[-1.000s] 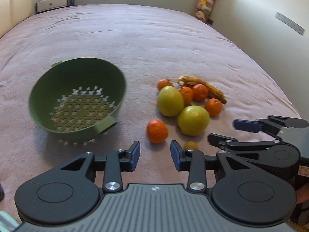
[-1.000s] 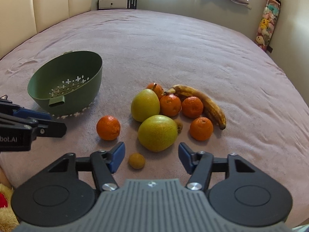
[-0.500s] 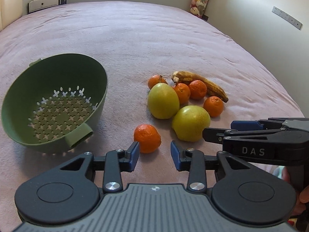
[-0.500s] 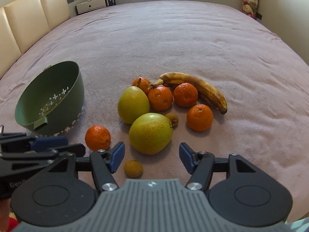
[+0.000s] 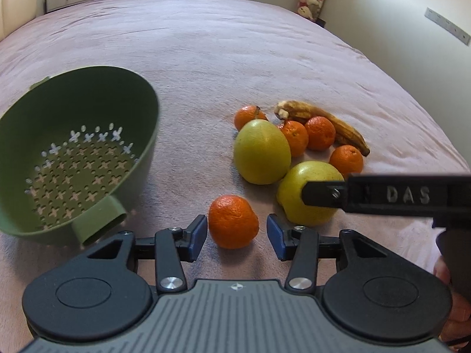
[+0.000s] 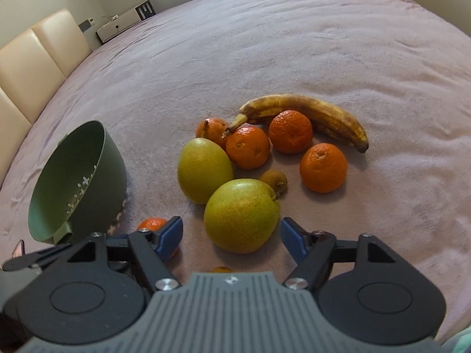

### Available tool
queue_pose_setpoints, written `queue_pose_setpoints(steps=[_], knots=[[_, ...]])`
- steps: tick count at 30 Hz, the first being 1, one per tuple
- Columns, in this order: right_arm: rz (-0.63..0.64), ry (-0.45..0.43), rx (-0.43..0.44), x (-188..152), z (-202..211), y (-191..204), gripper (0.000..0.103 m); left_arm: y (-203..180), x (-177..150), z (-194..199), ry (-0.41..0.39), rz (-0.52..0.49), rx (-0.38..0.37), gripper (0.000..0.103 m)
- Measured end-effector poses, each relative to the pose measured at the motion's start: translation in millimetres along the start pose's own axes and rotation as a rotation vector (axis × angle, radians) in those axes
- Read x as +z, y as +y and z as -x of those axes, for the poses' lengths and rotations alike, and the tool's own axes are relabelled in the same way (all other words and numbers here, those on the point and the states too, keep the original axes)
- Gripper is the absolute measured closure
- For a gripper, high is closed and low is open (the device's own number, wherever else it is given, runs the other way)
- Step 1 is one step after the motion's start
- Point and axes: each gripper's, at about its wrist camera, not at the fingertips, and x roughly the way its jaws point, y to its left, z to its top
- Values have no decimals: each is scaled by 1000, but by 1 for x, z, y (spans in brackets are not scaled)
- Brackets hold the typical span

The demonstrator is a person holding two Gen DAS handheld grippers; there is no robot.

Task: Organize fruits
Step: 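Grasp the tangerine with the left tool while the right tool grasps the pear, then lift the tangerine and pear and carry both over the green colander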

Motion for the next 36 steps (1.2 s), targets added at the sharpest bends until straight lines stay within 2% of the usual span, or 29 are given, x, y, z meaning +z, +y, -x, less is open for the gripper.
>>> queue_pose_setpoints(steps=[3, 11, 15, 18, 36], knots=[[-12, 17, -5, 3, -9, 1, 32, -2, 1, -4, -4, -23, 11, 47], [-78, 57, -1, 5, -27, -6, 31, 3, 4, -15, 23, 5, -8, 47], [-75, 65, -9, 6, -31, -6, 34, 4, 4, -17, 17, 5, -5, 54], [-64, 66, -28, 6, -32, -6, 40, 5, 4, -17, 16, 5, -14, 57], [-36, 26, -34, 5, -16, -4, 42, -5, 3, -2, -19, -25, -20, 59]])
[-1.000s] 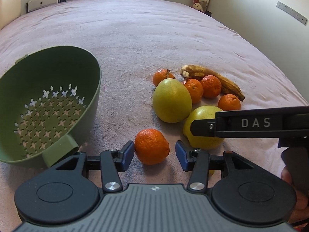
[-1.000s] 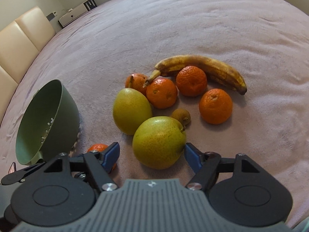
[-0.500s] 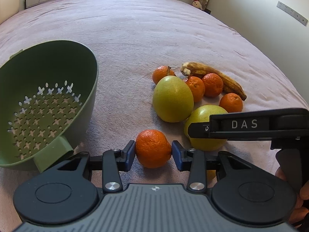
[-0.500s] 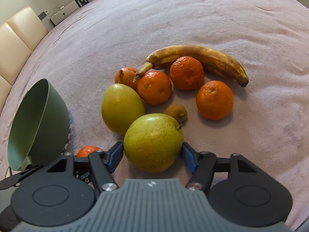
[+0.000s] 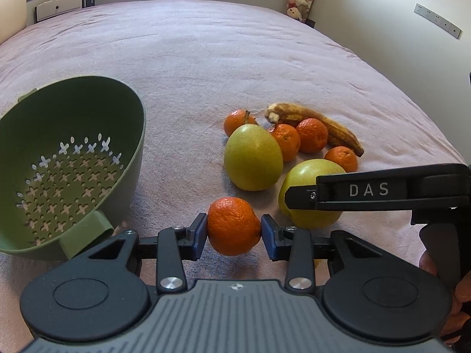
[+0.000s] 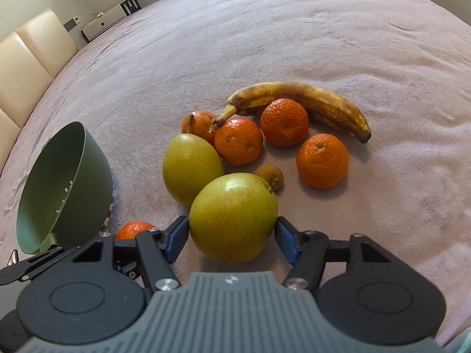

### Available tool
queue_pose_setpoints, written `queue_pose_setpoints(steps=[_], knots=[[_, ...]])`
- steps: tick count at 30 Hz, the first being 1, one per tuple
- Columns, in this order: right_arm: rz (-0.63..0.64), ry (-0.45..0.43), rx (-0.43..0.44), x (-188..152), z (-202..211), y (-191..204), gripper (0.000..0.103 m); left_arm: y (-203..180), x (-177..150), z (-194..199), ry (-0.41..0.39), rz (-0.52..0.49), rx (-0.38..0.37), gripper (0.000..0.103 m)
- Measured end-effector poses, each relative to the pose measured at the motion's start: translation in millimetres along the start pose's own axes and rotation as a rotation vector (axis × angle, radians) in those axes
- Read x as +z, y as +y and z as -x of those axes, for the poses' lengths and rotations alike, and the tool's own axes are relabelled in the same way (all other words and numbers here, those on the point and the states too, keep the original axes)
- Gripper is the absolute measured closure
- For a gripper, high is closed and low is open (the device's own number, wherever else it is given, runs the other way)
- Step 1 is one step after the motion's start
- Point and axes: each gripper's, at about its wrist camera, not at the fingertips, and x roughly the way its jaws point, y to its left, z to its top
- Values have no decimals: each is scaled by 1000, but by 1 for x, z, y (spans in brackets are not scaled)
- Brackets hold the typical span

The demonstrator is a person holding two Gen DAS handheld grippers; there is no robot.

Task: Organize fruits
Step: 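Lift the tangerine and pear and carry both over the green colander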

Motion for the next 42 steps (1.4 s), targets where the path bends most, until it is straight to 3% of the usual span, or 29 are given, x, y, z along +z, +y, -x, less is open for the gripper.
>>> queue_pose_setpoints(steps=[8, 17, 19, 20, 23, 28, 29, 30, 32, 35, 42], knots=[[71, -102, -16, 3, 27, 8, 45, -3, 6, 24, -55, 20, -18, 59], [117, -118, 1, -1, 36, 18, 52, -1, 9, 48, -102, 46, -20, 60], [136, -105, -15, -5, 31, 19, 75, 2, 7, 50, -95, 59, -22, 60], [156, -108, -35, -6, 30, 20, 103, 3, 6, 51, -91, 66, -23, 60], [202, -113, -22, -8, 29, 24, 103, 6, 3, 51, -74, 80, -26, 60], [252, -113, -47, -14, 25, 32, 93, 7, -1, 42, -28, 103, -49, 59], [261, -120, -62, -15, 26, 33, 77, 8, -3, 41, -19, 108, -51, 59], [259, -124, -68, -15, 26, 32, 55, 9, -3, 40, -14, 111, -48, 59], [210, -115, -47, -14, 26, 27, 44, 11, -5, 41, -9, 118, -33, 59], [135, -67, -6, -13, 18, 20, 37, 17, -8, 43, -5, 138, -15, 59], [-10, 10, 40, -12, -6, 11, 37, 26, -9, 41, 7, 159, 5, 59]])
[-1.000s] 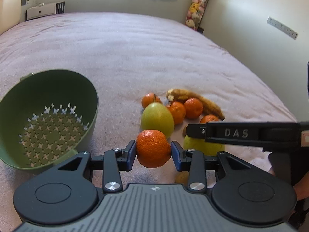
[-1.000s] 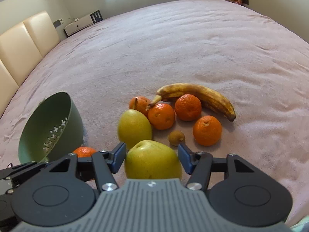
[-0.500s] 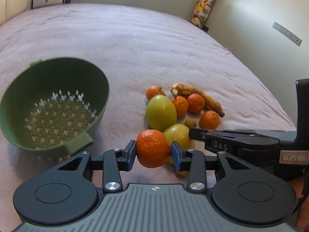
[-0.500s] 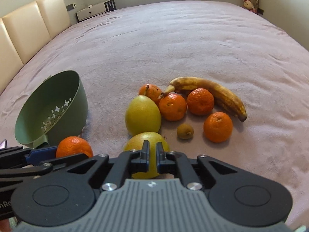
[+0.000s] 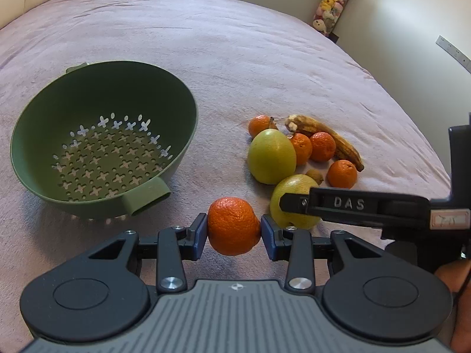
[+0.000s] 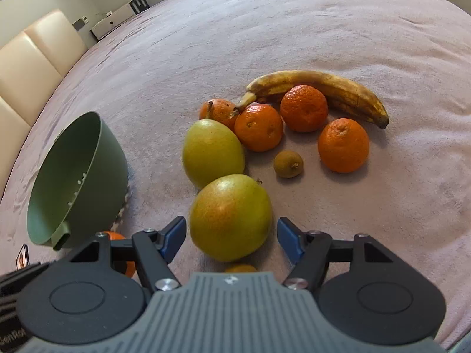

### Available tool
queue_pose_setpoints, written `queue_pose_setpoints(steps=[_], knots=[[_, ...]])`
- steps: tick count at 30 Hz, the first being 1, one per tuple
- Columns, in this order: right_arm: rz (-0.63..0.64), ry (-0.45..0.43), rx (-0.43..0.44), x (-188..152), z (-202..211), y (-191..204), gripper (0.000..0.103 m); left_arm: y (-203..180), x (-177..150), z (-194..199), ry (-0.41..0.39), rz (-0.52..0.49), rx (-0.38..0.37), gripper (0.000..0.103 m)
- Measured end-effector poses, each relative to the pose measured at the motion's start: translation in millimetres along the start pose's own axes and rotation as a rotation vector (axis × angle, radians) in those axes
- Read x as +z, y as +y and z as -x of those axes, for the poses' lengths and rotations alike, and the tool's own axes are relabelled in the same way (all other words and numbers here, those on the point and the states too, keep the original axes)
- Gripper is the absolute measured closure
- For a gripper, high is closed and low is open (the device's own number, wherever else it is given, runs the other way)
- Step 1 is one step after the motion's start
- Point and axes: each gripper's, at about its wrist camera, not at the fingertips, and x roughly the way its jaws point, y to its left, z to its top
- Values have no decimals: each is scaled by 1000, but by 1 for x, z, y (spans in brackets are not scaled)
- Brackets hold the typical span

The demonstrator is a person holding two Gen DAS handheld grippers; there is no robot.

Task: Organize fruits
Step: 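Lift the tangerine and pear and carry both over the green colander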

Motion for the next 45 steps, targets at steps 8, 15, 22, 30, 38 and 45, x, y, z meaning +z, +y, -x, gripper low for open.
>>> queue_pose_setpoints(steps=[8, 15, 22, 30, 38, 45], knots=[[5, 8, -12, 5, -14, 5, 39, -1, 3, -2, -4, -8, -10, 59], [45, 1, -25, 5, -13, 11, 39, -4, 4, 4, -22, -18, -23, 59], [47, -33, -30, 6, 4, 14, 40, -6, 7, 19, -62, -17, -48, 59], [117, -128, 24, 7, 41, 32, 40, -1, 19, 51, -132, -7, -71, 59], [265, -188, 96, 17, 65, 71, 40, 29, 42, 73, -171, 58, 17, 59], [473, -180, 168, 29, 70, 122, 40, 62, 59, 77, -155, 145, 73, 59]])
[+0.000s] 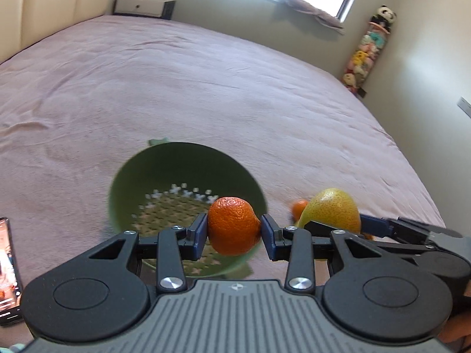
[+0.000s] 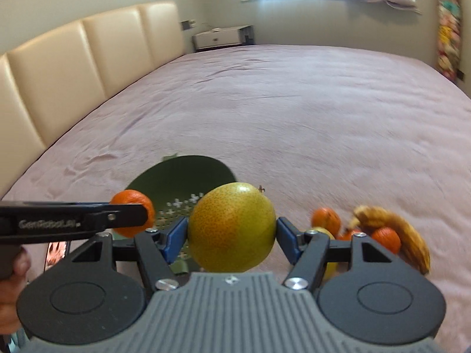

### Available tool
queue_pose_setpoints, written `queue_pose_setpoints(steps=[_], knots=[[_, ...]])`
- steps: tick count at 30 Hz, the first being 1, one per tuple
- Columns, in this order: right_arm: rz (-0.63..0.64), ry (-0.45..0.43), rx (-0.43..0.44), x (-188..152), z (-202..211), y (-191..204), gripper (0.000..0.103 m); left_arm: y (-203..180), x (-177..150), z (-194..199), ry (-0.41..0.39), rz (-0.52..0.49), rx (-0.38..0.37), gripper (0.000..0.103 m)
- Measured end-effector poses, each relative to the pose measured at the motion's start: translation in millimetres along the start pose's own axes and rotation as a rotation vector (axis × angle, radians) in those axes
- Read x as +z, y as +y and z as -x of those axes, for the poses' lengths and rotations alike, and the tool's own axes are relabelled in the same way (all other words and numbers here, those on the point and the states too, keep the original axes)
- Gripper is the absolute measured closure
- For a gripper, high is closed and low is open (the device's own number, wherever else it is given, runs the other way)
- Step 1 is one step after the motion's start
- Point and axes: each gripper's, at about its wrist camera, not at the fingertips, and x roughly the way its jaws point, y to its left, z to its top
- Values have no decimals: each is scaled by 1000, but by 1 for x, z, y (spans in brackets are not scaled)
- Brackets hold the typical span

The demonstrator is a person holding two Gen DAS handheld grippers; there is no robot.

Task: Organize fruits
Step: 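Lift the tangerine and pear and carry both over the green colander, then lower the tangerine and pear into the colander and open both tools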

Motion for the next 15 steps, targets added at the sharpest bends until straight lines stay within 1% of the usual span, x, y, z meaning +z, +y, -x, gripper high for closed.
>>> queue_pose_setpoints(steps=[6, 10, 12, 15], knots=[[142, 68, 62, 23, -28, 22, 40, 20, 7, -11, 39, 41, 48, 60], [224, 109, 95, 26, -49, 28, 40, 30, 8, -20, 65, 63, 66, 59], [259, 135, 112, 25, -61, 31, 40, 32, 8, -25, 81, 57, 79, 60], [329, 176, 137, 22, -80, 36, 40, 30, 7, -34, 106, 13, 132, 60]])
